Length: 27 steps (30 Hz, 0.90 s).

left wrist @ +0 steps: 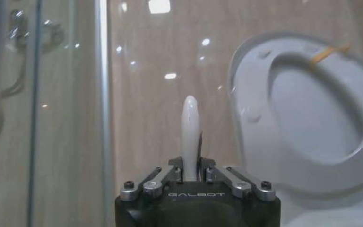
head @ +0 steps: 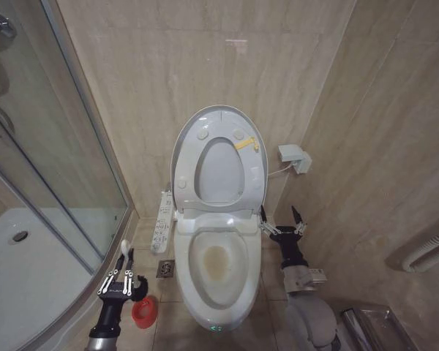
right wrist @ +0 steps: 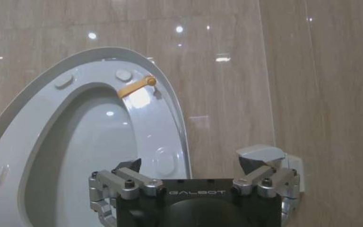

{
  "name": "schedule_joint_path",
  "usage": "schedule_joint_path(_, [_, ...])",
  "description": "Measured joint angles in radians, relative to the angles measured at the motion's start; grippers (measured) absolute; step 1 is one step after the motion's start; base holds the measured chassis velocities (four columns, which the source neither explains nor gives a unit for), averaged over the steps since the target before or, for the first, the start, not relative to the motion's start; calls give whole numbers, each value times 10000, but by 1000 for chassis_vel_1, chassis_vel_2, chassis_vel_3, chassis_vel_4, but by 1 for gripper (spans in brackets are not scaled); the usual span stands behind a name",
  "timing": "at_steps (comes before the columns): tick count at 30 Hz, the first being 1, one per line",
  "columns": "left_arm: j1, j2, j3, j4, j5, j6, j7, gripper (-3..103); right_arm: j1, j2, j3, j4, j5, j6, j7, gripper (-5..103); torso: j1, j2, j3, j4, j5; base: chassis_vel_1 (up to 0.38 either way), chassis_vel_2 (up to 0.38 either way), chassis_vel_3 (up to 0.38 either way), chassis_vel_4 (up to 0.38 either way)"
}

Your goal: Open the toilet lid, clean the toilet bowl with a toilet brush, close the toilet lid, and flush.

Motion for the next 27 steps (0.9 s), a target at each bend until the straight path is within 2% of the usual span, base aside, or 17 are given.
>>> schedule_joint_path(2, [-457, 32, 111, 813, -115, -46, -155, 18, 0, 0, 0, 0, 0, 0, 0, 100, 0, 0, 0, 0, 0, 0, 0, 0, 0])
schedule_joint_path(8, [-1119, 37, 380, 1876, -270, -210, -318, 18, 0, 0, 0, 0, 0, 0, 0, 100, 0, 0, 0, 0, 0, 0, 0, 0, 0])
schedule_joint_path(19, [-2330, -66, 1233, 4559, -344, -771, -496, 18, 0, 0, 0, 0, 0, 0, 0, 100, 0, 0, 0, 1, 1, 0, 0, 0, 0])
schedule_joint_path(27, [-2698, -158, 1474, 5413, -381, -861, -490, 18, 0, 0, 0, 0, 0, 0, 0, 100, 0, 0, 0, 1, 2, 0, 0, 0, 0])
